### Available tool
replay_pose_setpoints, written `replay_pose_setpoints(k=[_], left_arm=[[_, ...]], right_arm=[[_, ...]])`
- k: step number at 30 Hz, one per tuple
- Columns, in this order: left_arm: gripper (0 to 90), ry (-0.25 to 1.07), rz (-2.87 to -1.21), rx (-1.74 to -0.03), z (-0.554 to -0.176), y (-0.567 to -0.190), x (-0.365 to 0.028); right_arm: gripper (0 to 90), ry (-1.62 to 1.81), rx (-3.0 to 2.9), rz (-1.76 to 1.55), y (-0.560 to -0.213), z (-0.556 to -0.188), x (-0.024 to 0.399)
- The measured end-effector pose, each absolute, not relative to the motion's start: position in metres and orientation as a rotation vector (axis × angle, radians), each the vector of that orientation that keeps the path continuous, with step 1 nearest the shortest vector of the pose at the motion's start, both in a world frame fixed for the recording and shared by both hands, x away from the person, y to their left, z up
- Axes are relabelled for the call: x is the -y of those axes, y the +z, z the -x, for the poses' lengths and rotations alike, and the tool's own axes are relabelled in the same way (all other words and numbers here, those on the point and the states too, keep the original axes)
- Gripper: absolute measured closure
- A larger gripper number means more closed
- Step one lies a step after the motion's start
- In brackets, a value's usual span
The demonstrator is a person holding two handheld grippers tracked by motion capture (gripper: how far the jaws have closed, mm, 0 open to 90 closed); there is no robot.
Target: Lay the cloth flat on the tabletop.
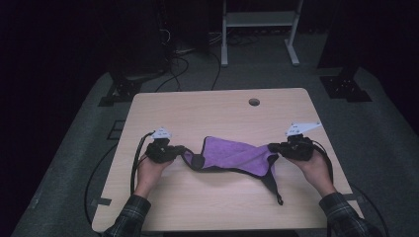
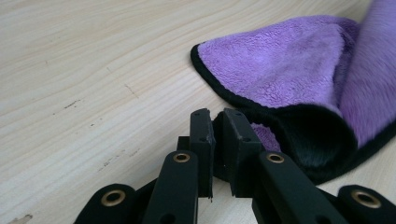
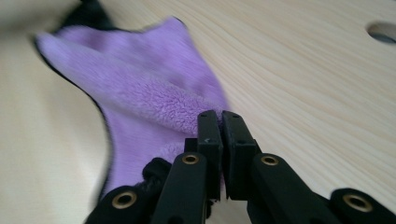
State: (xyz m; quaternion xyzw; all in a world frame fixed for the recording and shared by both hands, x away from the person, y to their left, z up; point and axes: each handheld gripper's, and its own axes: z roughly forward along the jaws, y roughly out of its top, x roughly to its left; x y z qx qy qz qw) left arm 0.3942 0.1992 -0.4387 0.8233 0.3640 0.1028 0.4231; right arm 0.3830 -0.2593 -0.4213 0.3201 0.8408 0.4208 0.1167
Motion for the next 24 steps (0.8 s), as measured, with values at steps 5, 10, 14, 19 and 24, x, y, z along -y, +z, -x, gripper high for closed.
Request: replay_pose_setpoints(k=[5,10,14,19,24], left_arm=[[81.5,0.251,-2.068,-0.901,-0.394,-0.440,-0.197],[81.5,0.245,-2.077,-0.893,-0.393,-0.441,-0.195],[81.5,0.241,-2.084,-0.890,-0.393,-0.441,-0.195],[81.5,0.242,-2.085,-0.892,-0.393,-0.441,-0.194],[81.5,0.243,-2.087,-0.891,-0.393,-0.441,-0.194]], right_arm=[[86.1,1.134,-2.456,-0.998,-0.439,-0.403,0.261],[75.6,1.053,-2.456,-1.032,-0.449,-0.409,0.258],[63.7,1.129,-2.368,-1.053,-0.433,-0.401,0.269],[55.3,1.171,-2.358,-1.003,-0.416,-0.380,0.274],[50.3,1.202,-2.417,-0.884,-0.415,-0.351,0.260]])
